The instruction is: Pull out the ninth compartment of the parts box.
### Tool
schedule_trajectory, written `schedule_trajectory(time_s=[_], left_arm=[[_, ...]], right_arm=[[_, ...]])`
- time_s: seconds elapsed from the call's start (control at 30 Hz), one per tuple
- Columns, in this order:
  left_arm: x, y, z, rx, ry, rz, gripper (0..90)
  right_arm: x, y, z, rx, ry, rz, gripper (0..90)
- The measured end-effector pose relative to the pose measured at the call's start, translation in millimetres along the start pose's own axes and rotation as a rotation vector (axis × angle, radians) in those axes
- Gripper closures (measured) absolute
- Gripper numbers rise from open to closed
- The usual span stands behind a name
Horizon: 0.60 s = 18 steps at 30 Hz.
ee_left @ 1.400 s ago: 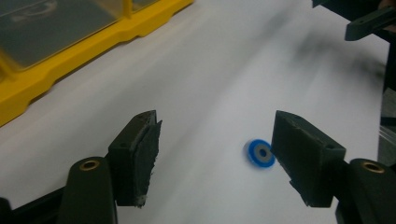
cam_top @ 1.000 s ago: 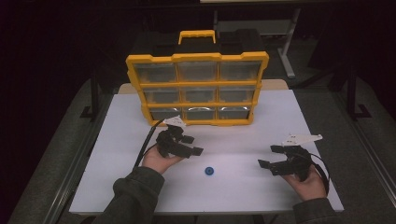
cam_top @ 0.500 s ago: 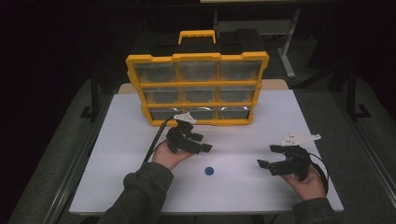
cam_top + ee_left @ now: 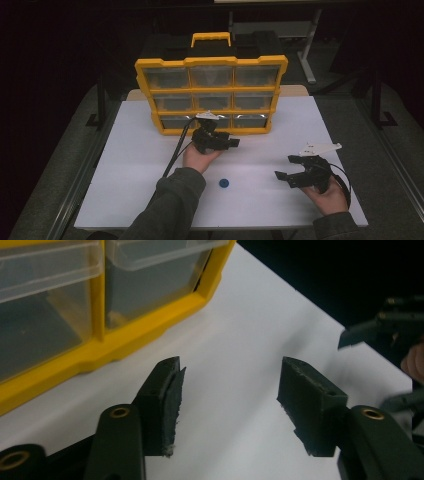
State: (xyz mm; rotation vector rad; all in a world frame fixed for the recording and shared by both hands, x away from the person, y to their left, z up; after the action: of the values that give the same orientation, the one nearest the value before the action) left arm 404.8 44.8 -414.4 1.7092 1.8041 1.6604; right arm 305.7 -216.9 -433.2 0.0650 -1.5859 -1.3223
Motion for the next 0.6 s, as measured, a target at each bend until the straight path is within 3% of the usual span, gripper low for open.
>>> schedule_trajectory(time_s=[0.13,0.2,0.23,0.43,0.5,0.6], left_arm=[[-9.4,3.7,0.2,0.037,-0.005,-0.022,46.5],[-12.3,5.9,-0.1,0.033,0.016,-0.026,47.3],[-14.7,8.3,0.4,0.063,0.023,-0.041,47.8],[-20.7,14.9,0.3,0.121,0.033,-0.086,48.6],[-25.2,17.0,1.5,0.170,0.036,-0.128,51.2],[-28.4,17.6,3.1,0.199,0.035,-0.148,54.5]], right_arm=[[0.9,0.9,0.1,0.004,0.000,-0.005,20.9],[0.8,0.7,-0.5,0.000,0.005,-0.003,21.9],[0.8,0.2,-0.3,0.007,0.007,-0.002,23.0],[1.2,0.9,0.0,0.007,0.004,-0.007,23.0],[0.6,1.2,-0.7,0.010,0.007,-0.004,23.0],[0.3,1.5,0.6,0.015,0.005,-0.006,22.9]])
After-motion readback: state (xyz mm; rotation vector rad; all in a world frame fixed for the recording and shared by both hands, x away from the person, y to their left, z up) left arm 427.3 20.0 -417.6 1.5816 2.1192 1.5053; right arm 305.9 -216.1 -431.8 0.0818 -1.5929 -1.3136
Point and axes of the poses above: each handheld gripper's, and its own axes: x roughly backward along the jaws, y roughly out of its top, z roughly to its left, the point moved 4 cm from there along -x, roughly forward along the jaws, and after that the axes turned 1 degree about y, right-handed, at the moved point
